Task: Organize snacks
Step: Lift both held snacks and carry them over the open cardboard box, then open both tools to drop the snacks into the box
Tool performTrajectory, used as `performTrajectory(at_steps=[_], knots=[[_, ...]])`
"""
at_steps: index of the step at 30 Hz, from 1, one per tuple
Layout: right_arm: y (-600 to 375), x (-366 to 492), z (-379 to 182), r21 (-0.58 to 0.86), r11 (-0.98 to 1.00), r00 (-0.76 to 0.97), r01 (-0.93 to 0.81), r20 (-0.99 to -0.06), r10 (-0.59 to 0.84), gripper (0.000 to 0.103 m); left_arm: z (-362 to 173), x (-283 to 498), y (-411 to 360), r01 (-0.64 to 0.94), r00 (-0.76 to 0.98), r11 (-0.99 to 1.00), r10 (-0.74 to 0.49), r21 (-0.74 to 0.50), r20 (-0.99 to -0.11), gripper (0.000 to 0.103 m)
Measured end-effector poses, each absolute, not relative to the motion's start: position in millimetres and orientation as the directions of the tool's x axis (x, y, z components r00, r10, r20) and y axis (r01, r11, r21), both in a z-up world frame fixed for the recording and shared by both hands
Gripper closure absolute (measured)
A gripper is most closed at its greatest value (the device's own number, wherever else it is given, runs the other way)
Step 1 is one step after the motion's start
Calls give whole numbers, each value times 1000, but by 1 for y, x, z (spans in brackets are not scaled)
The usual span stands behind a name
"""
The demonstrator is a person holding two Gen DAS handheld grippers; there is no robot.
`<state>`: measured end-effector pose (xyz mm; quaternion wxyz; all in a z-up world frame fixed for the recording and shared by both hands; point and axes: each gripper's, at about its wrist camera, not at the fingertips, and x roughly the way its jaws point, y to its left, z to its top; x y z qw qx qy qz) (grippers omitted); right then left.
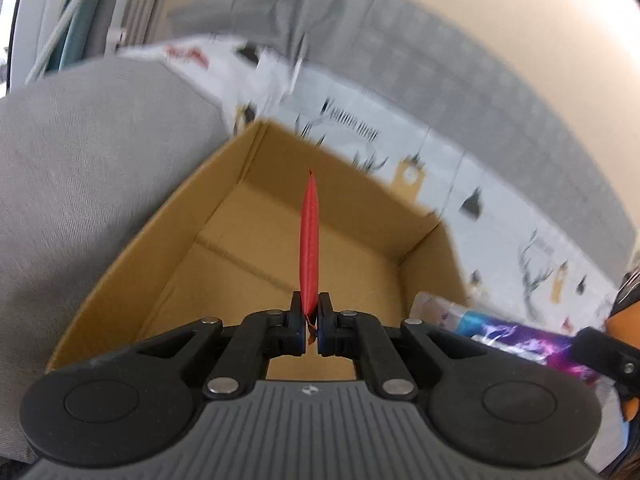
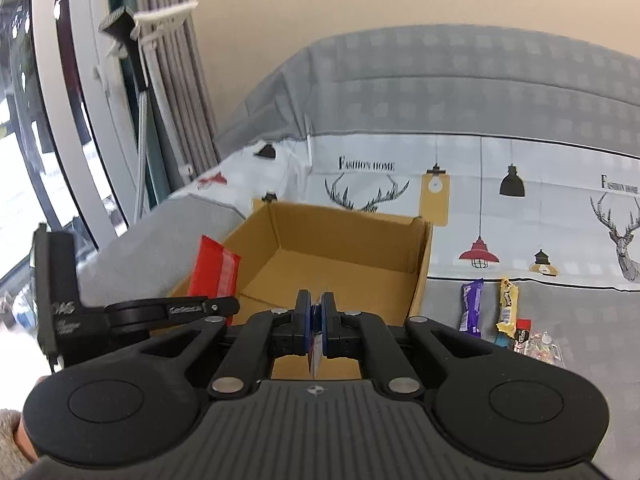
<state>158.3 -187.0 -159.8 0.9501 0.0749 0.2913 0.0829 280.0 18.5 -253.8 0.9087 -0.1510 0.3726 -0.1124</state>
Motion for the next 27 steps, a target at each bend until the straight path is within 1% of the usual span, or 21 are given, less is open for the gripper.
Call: performTrajectory(at_steps=[2, 7, 10, 16, 17, 18, 19, 20, 21, 22, 23, 24, 25, 26, 27], knots=[[-185, 166, -168, 182, 977, 801, -111, -566, 197, 98, -262, 286, 20, 82, 665, 929, -321, -361, -674, 98], [-183, 185, -182, 172, 980, 780, -102, -597, 186, 98, -271, 295, 23, 87, 631, 925, -338, -369, -699, 98], [-178, 198, -180, 148, 983, 787, -112, -590, 179, 98, -275, 298, 25, 74, 635, 932, -318, -354, -704, 98], [-163, 220, -170, 97, 986, 821, -134, -547, 165, 98, -276, 300, 24, 74, 643, 941, -299, -331, -705, 97], [-161, 222, -171, 94, 986, 823, -135, -544, 164, 98, -276, 299, 25, 65, 647, 945, -285, -321, -707, 89], [-158, 225, -173, 87, 987, 820, -135, -549, 160, 98, -276, 299, 26, 56, 653, 949, -270, -311, -708, 70], [-155, 227, -177, 84, 987, 812, -138, -561, 161, 98, -275, 299, 26, 48, 657, 950, -263, -310, -706, 55], [-151, 230, -184, 83, 985, 793, -149, -585, 169, 98, -274, 298, 27, 40, 663, 950, -257, -310, -703, 30], [-147, 233, -192, 78, 985, 774, -153, -610, 169, 98, -272, 297, 28, 30, 673, 952, -245, -305, -698, 22], [-145, 234, -199, 62, 989, 767, -131, -626, 141, 95, -270, 296, 29, 32, 679, 952, -245, -305, -692, 19], [-145, 232, -205, 58, 992, 766, -111, -631, 123, 90, -267, 294, 29, 40, 683, 950, -251, -309, -686, 19], [-148, 230, -209, 83, 991, 761, -102, -636, 132, 87, -266, 293, 28, 47, 685, 951, -253, -305, -683, 18], [-154, 228, -213, 138, 985, 750, -100, -640, 166, 79, -265, 292, 26, 51, 686, 952, -253, -301, -682, 18], [-161, 226, -216, 193, 977, 744, -93, -638, 197, 64, -264, 290, 25, 57, 686, 953, -254, -298, -682, 18], [-168, 221, -217, 235, 968, 746, -83, -630, 217, 57, -265, 288, 22, 65, 682, 954, -257, -293, -685, 18]])
